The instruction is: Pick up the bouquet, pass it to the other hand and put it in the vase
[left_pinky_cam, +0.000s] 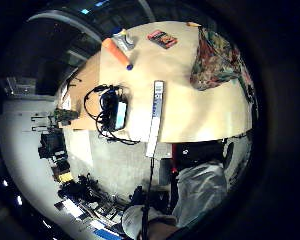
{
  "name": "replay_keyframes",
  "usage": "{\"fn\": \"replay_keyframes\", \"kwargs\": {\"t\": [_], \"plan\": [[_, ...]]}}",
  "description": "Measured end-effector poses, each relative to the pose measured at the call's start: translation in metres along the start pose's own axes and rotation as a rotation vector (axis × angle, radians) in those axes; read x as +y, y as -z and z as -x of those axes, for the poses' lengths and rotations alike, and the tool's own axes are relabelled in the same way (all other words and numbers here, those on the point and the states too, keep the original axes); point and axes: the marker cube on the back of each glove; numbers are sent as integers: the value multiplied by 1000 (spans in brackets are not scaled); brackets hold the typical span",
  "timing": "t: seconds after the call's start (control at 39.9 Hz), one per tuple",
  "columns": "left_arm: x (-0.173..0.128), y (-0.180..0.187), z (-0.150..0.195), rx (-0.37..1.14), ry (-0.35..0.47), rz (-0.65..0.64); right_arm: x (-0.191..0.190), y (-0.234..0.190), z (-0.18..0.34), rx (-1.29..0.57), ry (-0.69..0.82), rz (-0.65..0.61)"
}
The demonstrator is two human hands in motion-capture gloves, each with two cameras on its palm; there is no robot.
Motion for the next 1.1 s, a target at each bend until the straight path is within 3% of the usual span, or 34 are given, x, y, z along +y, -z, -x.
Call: {"fn": "replay_keyframes", "kwargs": {"t": [0.1, 0.25, 0.45, 0.6, 0.8, 0.95, 1.1], "plan": [[-2, -5, -1, 1, -5, 4, -3, -8, 1, 4, -70, -19], [-1, -8, -9, 8, -29, 14, -6, -23, 10, 55, -38, 22], [-2, -13, -20, 7, -42, 14, -11, -27, 12, 72, -85, -49], [3, -12, -33, 38, -54, 43, -14, -27, 20, 89, -37, -75], [-2, -13, -42, 20, -68, 31, -16, -25, 19, 159, -122, -157], [-1, -6, -56, 14, -82, 27, -17, -31, 23, 74, -68, -153], [-7, -7, -71, 24, -105, 39, -23, -31, 27, 38, -46, -362]]}}
